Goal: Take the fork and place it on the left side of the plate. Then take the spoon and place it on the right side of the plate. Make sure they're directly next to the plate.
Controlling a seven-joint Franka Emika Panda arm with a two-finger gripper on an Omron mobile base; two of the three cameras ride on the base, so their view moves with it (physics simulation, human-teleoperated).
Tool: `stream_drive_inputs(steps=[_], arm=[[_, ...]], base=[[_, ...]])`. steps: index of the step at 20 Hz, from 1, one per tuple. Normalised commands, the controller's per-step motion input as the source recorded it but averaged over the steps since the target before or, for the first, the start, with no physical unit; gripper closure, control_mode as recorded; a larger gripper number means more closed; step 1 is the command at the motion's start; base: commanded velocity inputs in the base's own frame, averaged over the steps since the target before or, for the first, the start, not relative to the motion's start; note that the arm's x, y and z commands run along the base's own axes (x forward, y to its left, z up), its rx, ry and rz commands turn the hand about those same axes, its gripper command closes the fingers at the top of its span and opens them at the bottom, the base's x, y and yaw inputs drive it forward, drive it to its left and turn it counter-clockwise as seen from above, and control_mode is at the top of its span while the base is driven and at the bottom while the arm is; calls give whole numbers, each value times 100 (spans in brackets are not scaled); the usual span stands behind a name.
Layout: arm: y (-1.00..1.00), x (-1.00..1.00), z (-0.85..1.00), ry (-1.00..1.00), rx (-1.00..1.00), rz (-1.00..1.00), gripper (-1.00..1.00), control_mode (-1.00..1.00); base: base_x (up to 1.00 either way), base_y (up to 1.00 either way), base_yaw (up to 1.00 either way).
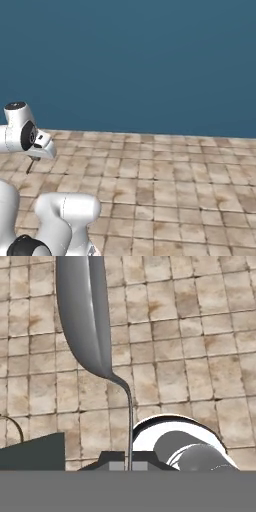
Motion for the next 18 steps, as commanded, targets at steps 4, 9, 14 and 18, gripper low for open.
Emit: stream_drive_inputs(steps=[4, 9, 14, 18], arm=[[0, 0, 0, 0, 0, 0, 100, 100], [0, 0, 0, 0, 0, 0, 100, 100], [0, 0, 0, 0, 0, 0, 100, 100], [0, 0, 0, 0, 0, 0, 100, 100]], base=[[100, -9, 20], [100, 0, 45], [100, 0, 57], [100, 0, 60]])
